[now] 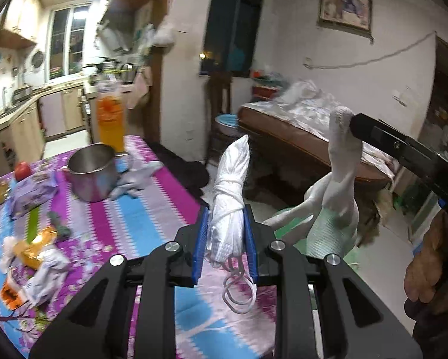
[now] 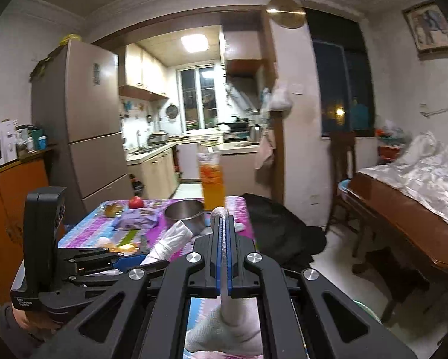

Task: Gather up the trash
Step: 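Carry both gloves over the green bin and open both tools to drop them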

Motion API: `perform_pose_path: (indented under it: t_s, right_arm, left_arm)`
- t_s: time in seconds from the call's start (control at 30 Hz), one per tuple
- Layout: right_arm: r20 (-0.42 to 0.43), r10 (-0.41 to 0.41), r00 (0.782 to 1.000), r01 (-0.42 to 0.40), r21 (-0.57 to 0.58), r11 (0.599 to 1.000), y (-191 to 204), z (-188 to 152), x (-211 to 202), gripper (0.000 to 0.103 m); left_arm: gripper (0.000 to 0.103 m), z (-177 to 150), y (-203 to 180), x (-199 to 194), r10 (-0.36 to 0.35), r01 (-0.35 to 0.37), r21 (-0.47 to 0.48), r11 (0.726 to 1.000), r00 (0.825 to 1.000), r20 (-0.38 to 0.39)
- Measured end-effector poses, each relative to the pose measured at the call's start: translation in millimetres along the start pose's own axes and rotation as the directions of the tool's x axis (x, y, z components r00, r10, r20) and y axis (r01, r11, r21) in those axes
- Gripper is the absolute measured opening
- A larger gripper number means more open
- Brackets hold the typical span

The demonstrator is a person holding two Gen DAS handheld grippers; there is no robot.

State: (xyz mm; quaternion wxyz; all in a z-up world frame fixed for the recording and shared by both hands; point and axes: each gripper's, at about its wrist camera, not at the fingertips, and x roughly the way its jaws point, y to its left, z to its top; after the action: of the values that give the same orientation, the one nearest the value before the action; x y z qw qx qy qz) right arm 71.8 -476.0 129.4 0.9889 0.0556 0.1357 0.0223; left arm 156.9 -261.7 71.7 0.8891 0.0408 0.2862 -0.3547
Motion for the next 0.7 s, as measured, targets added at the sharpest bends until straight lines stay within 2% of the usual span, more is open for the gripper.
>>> perform_pose_path:
  t_s: [0.27, 0.37, 0.57, 0.7]
  right_arm:
    - [-0.025, -0.114, 0.993, 0.115, 0.048, 0.992, -72.9, -18.0, -34.3, 0.003]
    - [-0.046, -0.153, 0.987, 0.156, 0.063, 0.986, -96.4, -23.9, -42.3, 0.003]
    - [-0.146, -0.219, 0.965, 0.233, 0.088, 0.968, -142.4, -42.0, -40.5, 0.003]
    - [-0.236, -0.231, 0.944, 0.261, 0.103, 0.960, -162.0, -53.5, -19.5, 0.003]
  left_arm:
    - [0.022, 4.4, -57.2, 48.3, -0.095, 0.098, 0.039, 0.994, 0.993, -0.070]
    - [0.022, 4.9, -72.3, 59.9, -0.109, 0.113, 0.048, 0.992, 0.990, -0.088]
    - [0.022, 1.3, -103.3, 90.8, -0.128, 0.139, 0.070, 0.988, 0.982, -0.141]
    - [0.022, -3.9, -115.2, 108.5, -0.131, 0.147, 0.077, 0.986, 0.975, -0.179]
